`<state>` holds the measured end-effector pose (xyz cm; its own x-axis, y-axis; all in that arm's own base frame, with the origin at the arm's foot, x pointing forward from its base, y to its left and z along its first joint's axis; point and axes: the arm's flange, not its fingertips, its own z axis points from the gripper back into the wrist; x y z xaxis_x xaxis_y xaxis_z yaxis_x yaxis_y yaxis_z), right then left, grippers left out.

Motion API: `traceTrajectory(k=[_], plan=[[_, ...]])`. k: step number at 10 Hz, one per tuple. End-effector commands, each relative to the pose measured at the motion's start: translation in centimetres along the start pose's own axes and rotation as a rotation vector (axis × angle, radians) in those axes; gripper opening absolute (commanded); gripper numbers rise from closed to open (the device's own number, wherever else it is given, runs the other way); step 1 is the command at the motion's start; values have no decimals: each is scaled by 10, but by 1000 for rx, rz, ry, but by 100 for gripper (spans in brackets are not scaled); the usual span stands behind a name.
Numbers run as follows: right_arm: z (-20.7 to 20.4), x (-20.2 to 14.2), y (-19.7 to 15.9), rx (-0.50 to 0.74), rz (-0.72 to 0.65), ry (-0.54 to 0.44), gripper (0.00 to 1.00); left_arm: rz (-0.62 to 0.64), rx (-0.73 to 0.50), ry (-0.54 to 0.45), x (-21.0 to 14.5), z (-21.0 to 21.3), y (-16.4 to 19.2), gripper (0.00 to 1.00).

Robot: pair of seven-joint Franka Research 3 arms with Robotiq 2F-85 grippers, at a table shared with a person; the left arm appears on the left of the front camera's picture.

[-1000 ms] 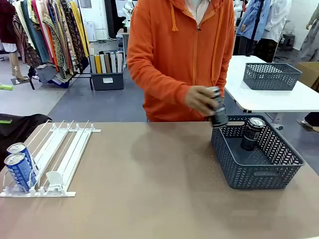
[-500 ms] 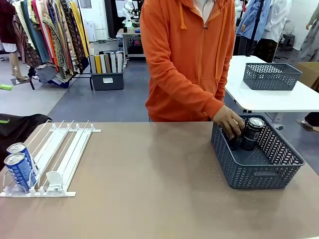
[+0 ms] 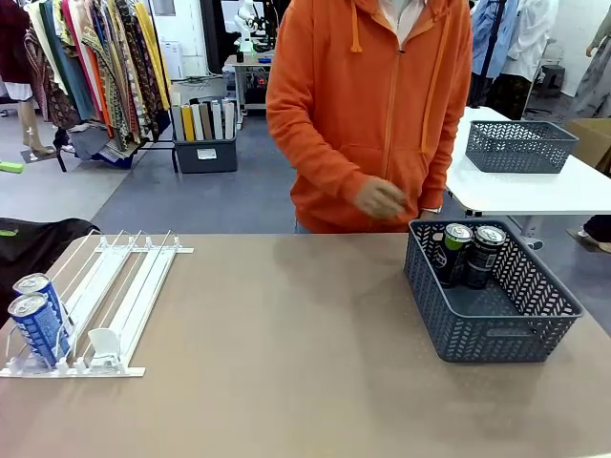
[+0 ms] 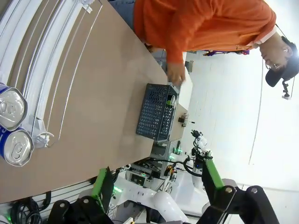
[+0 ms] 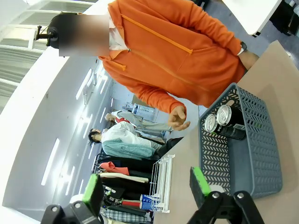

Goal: Retrieve and store the cans from the dispenser.
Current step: Pick up one can from the Automatic Can Dispenser and place it in the middle of the table.

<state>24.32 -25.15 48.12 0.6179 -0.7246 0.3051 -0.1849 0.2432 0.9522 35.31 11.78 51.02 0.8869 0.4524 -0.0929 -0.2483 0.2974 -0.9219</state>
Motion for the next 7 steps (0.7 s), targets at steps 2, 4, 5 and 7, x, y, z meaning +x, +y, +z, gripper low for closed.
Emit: traceTrajectory(k=[2, 4, 5, 7], plan=[[-3, 3, 3, 25, 16, -20, 100, 0, 0, 0, 0, 0, 0, 100], [-3, 3, 3, 25, 16, -20, 100, -268, 554, 90, 3, -25, -26, 100], [-3, 3, 3, 25, 16, -20, 100, -293, 893, 104, 1, -32, -32, 100], [-3, 3, 3, 25, 16, -20, 100, -236, 1181, 173, -1, -45, -26, 100]])
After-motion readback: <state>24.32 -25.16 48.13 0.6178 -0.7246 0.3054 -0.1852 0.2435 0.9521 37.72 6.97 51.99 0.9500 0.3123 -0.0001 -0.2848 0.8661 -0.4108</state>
